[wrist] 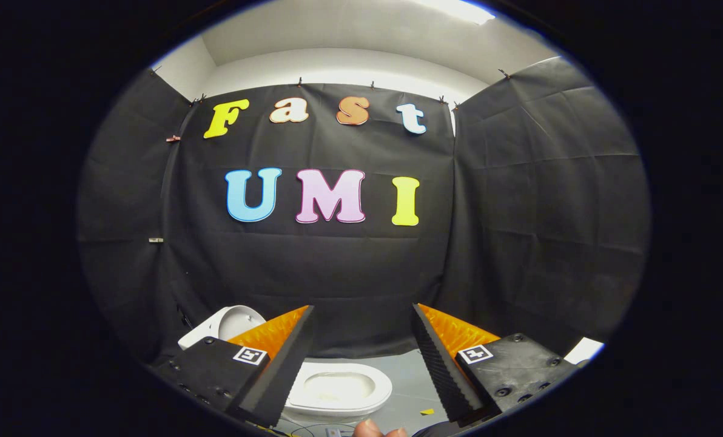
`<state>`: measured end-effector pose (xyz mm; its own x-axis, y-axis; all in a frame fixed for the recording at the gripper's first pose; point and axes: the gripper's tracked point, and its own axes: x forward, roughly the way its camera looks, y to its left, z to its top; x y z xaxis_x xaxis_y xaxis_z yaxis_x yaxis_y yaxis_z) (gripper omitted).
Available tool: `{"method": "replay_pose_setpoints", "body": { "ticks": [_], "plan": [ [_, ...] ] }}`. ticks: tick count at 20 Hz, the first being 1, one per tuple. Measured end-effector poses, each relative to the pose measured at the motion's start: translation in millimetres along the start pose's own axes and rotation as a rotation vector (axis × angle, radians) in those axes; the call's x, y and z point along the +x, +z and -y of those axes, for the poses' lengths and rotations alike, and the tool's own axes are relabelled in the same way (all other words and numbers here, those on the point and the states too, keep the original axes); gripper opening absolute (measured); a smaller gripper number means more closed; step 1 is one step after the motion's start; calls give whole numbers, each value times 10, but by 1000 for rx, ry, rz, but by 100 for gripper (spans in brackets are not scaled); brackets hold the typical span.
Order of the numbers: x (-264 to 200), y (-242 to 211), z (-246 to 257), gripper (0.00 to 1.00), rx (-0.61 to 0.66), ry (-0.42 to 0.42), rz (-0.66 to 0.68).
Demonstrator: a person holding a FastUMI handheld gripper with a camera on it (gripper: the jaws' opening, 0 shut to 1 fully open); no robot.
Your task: Open the toilet lid.
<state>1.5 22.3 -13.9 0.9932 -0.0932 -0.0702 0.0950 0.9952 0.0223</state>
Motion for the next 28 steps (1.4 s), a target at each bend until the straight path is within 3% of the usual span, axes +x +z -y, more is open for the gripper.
{"method": "replay_pose_setpoints", "body": {
  "ticks": [18,28],
  "plan": [
    [7,-22,-86,98,-14,-1,-3],
    [232,-141,-168,99,-3,2,-26]
  ]
}}
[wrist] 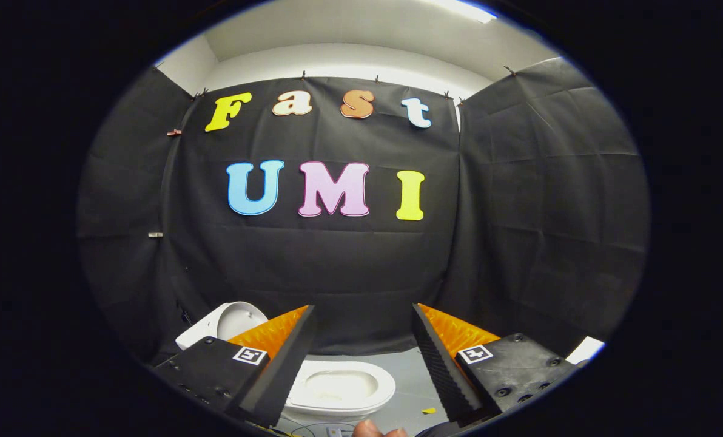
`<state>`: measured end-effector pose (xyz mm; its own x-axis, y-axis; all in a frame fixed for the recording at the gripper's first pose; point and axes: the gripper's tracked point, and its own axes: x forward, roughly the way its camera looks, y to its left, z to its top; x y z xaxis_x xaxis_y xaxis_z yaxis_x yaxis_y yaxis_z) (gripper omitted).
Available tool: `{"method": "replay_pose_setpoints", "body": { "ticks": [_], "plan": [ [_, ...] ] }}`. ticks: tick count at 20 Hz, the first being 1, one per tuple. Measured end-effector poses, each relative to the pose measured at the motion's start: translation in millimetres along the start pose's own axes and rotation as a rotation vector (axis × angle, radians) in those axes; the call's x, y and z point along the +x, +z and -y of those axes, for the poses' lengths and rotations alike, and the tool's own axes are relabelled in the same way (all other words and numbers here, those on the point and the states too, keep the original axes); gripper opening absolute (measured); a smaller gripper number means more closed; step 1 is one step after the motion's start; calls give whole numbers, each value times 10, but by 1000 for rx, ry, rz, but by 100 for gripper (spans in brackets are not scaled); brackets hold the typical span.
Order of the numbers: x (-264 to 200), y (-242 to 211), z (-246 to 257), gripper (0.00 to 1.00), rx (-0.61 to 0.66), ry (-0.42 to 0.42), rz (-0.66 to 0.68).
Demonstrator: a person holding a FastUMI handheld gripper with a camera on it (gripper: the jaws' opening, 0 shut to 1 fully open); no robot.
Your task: Open the toilet lid.
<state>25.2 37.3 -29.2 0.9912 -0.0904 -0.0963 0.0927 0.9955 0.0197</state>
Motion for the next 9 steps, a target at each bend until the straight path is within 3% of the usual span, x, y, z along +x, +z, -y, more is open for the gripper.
{"method": "replay_pose_setpoints", "body": {
  "ticks": [4,9],
  "plan": [
    [104,-114,-197,98,9,33,-35],
    [110,39,-286,99,23,58,18]
  ]
}}
